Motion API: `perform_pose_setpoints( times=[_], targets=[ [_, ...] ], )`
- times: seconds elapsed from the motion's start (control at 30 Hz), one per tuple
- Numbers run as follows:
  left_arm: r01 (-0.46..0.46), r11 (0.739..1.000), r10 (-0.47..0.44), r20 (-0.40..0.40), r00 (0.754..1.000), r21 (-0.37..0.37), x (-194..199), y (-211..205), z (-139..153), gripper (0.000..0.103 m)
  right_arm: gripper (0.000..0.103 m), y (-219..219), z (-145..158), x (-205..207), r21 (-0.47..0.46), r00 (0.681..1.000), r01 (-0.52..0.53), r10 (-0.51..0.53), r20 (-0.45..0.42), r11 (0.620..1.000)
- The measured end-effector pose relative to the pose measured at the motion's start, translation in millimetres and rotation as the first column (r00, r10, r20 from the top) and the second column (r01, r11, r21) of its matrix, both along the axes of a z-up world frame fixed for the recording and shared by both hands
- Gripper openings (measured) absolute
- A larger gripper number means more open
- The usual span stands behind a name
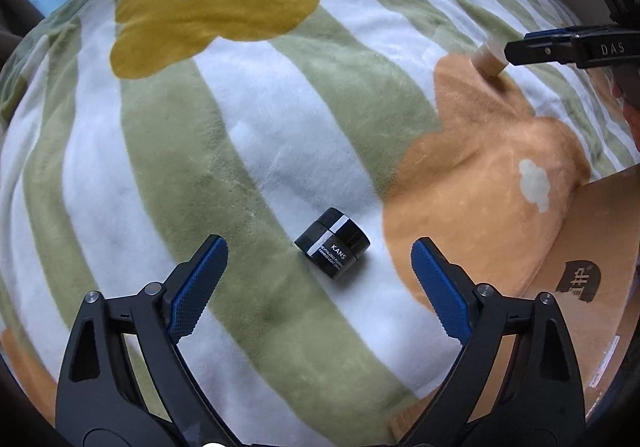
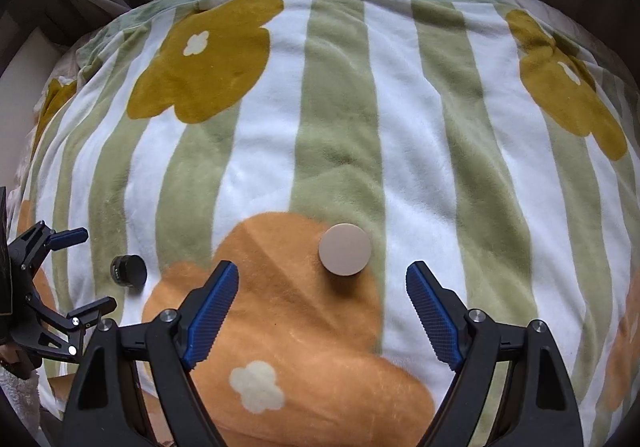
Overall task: Organize objects
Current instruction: 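Move both tools back toward the black jar and beige disc on the bed, then grasp the black KANS jar with the left tool while the right tool grasps the beige disc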
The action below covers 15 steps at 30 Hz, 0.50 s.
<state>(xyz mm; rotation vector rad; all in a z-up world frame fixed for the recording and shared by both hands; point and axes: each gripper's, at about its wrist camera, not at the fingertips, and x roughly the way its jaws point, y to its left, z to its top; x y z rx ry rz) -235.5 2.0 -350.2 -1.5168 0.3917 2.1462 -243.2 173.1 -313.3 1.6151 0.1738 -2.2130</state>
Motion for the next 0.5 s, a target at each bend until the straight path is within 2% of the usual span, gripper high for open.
perform_pose_setpoints(
  times=[0.13, 0.23, 0.3, 0.4, 0.5],
  targets=[
    [0.003, 1.000, -0.003, 0.006, 1.000, 0.011, 0, 1, -16, 0.086, 0.083, 0, -18, -12, 0.005, 0.999, 0.027, -0.027, 0.026, 1.000],
    [0.014, 1.000, -0.014, -0.004, 1.000, 0.015, 0, 1, -22, 0.085, 0.077, -1, -27, -15, 0.019, 0.999, 0.030, -0.031, 0.038, 0.999],
    [0.018, 1.000, -0.018, -0.006, 1.000, 0.024, 0, 0, -25, 0.074, 0.073, -2, -33, -16, 0.024, 0.998, 0.033, -0.034, 0.050, 0.999],
    [0.018, 0.999, -0.018, 0.000, 1.000, 0.039, -3, -1, -27, 0.070, 0.067, 0, -38, -19, 0.014, 0.996, 0.050, -0.051, 0.067, 0.999],
    [0.031, 0.998, -0.032, 0.009, 0.999, 0.057, -4, -2, -28, 0.056, 0.061, 2, -40, -21, 0.006, 0.994, 0.071, -0.071, 0.077, 0.997]
  ],
)
